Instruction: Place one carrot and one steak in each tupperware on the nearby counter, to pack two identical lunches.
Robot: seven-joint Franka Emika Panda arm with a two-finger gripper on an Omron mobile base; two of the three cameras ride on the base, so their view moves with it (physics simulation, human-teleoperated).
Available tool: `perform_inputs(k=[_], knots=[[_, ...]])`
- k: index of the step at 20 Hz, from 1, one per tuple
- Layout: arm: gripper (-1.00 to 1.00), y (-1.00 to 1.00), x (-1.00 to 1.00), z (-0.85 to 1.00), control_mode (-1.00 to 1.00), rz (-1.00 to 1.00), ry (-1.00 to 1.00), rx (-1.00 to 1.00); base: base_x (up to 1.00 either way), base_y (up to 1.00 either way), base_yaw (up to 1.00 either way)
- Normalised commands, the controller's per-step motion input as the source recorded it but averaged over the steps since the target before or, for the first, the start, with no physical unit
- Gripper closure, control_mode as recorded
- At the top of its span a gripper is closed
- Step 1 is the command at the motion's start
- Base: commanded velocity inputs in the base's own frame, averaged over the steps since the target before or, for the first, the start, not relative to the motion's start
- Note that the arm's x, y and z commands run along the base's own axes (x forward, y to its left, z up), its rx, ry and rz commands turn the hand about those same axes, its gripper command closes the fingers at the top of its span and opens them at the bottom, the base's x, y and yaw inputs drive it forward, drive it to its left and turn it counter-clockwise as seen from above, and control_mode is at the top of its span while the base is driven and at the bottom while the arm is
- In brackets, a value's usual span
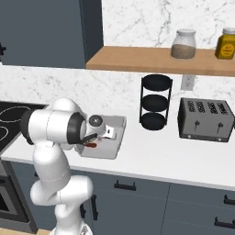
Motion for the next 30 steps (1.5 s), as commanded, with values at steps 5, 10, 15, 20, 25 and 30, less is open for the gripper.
perform_inputs(k=[5, 10, 15, 20, 25, 30], knots=[[-1.0, 0.08, 0.0, -0.08, -1.0, 0.0, 0.0, 0.0, 0.0, 0.0, 0.0], [-1.0, 0.0, -0.29, 0.22, -1.0, 0.0, 0.0, 0.0, 0.0, 0.0, 0.0], [-1.0, 0.0, -0.6, 0.7, -1.0, 0.0, -0.01, -0.04, 0.0, 0.0, 0.0], [-1.0, -0.02, -0.38, 0.96, -1.0, 0.0, 0.0, -0.08, 0.0, 0.0, 0.0], [-1.0, -0.02, -0.02, 1.0, -1.0, 0.0, 0.0, -0.06, 0.0, 0.0, 0.0], [-1.0, -0.06, 0.0, 1.0, -1.0, 0.0, 0.0, -0.05, 0.0, 0.0, 0.0]])
